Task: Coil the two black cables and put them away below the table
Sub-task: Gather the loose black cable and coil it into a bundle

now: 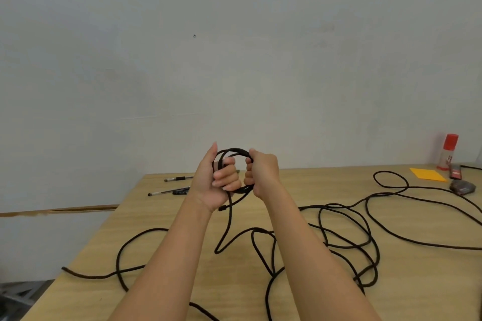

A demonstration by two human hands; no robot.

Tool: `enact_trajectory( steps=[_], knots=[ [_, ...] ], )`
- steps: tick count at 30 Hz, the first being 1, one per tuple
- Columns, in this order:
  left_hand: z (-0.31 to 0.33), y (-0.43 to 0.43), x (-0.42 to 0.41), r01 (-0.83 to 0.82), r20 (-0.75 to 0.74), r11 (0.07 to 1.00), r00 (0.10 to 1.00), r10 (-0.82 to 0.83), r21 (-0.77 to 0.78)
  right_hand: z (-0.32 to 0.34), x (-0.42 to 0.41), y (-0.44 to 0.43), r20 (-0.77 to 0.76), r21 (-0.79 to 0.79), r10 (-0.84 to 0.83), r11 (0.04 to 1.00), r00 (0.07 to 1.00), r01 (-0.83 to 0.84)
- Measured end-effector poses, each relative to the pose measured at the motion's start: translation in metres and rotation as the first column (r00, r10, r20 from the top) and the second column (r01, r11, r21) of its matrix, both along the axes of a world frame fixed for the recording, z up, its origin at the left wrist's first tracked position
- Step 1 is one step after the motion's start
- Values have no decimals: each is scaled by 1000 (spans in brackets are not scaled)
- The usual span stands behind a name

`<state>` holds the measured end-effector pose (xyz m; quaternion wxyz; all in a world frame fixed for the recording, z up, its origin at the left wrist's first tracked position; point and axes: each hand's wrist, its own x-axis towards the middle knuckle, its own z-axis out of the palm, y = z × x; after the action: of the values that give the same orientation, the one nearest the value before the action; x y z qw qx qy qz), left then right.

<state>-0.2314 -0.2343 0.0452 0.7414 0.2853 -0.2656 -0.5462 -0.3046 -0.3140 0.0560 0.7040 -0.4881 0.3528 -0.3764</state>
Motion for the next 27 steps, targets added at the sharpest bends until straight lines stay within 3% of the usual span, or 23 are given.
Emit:
enact_trajectory(
  steps=[4, 7, 10, 13, 16, 18, 20, 23, 25, 27],
  knots=[
    [5, -12, 3, -254, -237, 966, 937, 258, 49, -9, 8, 10, -45, -70, -58, 996, 997, 55],
    [16, -14, 14, -442, -272, 892, 851, 449, 88, -18, 3, 26, 9, 42, 262, 964, 965, -263],
    [30, -10, 31, -566, -289, 822, 778, 558, 61, -27, -13, 33, -136, -37, 620, 776, 773, -629],
    [45, -1, 48, -619, -317, 786, 746, 585, -7, -35, -21, 23, -108, -174, 725, 659, 680, -731],
    [59, 11, 62, -607, -378, 787, 758, 532, -108, -43, -27, 4, 20, -153, 773, 629, 634, -762],
    [64, 18, 67, -562, -406, 810, 788, 463, -167, -53, -33, -9, 2, -117, 807, 586, 590, -802],
    [66, 24, 68, -481, -318, 855, 855, 409, -194, -61, -36, -23, -144, -73, 794, 587, 591, -806],
    [58, 26, 58, -317, -5, 939, 948, 319, -133, -65, -36, -44, -420, -23, 656, 683, 627, -730],
    [47, 24, 47, -175, 194, 983, 964, 181, -49, -62, -34, -52, -628, -81, 453, 771, 633, -632],
    [33, 22, 35, -22, 361, 992, 932, -24, 122, -55, -31, -55, -767, -221, 211, 800, 606, -558]
  ],
)
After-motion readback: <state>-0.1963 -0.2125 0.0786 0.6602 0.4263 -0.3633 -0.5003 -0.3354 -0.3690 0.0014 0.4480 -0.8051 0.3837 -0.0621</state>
